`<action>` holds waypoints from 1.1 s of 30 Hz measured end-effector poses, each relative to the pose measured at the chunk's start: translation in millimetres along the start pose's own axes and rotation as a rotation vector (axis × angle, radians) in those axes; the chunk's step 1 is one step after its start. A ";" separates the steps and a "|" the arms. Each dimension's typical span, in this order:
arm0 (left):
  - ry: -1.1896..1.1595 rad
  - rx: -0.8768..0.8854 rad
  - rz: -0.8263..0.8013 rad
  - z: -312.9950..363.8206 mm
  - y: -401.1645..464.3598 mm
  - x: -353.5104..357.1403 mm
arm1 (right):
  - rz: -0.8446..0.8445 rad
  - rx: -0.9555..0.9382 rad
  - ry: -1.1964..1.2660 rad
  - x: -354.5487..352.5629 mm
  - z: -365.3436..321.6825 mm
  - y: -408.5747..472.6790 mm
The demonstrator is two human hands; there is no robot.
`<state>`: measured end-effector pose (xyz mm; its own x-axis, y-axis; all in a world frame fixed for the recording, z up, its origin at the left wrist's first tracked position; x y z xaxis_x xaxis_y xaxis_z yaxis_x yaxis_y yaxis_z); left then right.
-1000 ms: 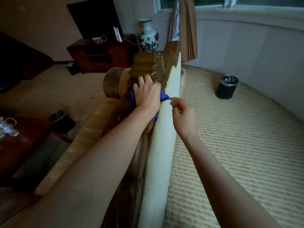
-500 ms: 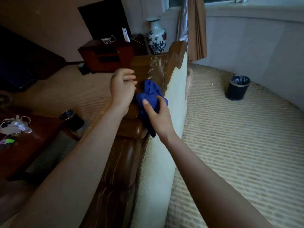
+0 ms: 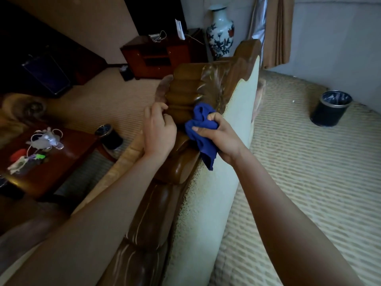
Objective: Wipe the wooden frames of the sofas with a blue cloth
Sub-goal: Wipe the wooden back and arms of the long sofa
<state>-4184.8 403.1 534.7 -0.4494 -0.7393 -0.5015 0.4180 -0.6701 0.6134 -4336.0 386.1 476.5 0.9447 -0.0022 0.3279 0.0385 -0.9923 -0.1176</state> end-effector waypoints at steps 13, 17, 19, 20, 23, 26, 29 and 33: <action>0.033 0.020 0.035 1.9 -0.8 -0.1 | 0.502 -0.159 -0.213 -18.3 17.2 31.0; 0.037 0.025 0.041 1.5 0.2 0.7 | 0.578 -0.143 -0.146 -1.2 22.2 20.4; 0.031 0.029 0.042 1.0 0.1 0.5 | 0.591 -0.140 -0.134 1.6 28.2 7.3; 0.027 0.032 0.040 1.0 -0.1 0.3 | 0.577 -0.157 -0.133 3.2 31.7 -0.8; 0.023 0.020 0.031 2.2 -1.5 -0.5 | 0.500 -0.232 -0.152 11.7 36.6 -29.3; 0.011 0.002 0.030 3.1 -2.2 -1.4 | 0.431 -0.369 -0.219 18.7 22.4 -39.2; 0.013 0.005 0.031 1.2 -2.6 -1.9 | 0.403 -0.561 -0.426 24.9 -1.8 -35.2; -0.012 0.002 0.027 0.1 -2.1 -1.5 | 0.438 -0.681 -0.706 34.0 -10.1 -30.9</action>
<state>-4185.1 405.6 534.3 -0.4477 -0.7560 -0.4776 0.4287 -0.6502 0.6273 -4308.4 415.4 500.8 0.8152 -0.5190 -0.2572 -0.3326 -0.7830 0.5256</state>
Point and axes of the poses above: each hand's wrist, its own y-axis towards the middle knuckle, its own x-axis out of the palm, z = x × y, the point moved 4 cm from there along y, towards the middle knuckle, and after that the axes turned 14 degrees about z, right-handed, at the moved point
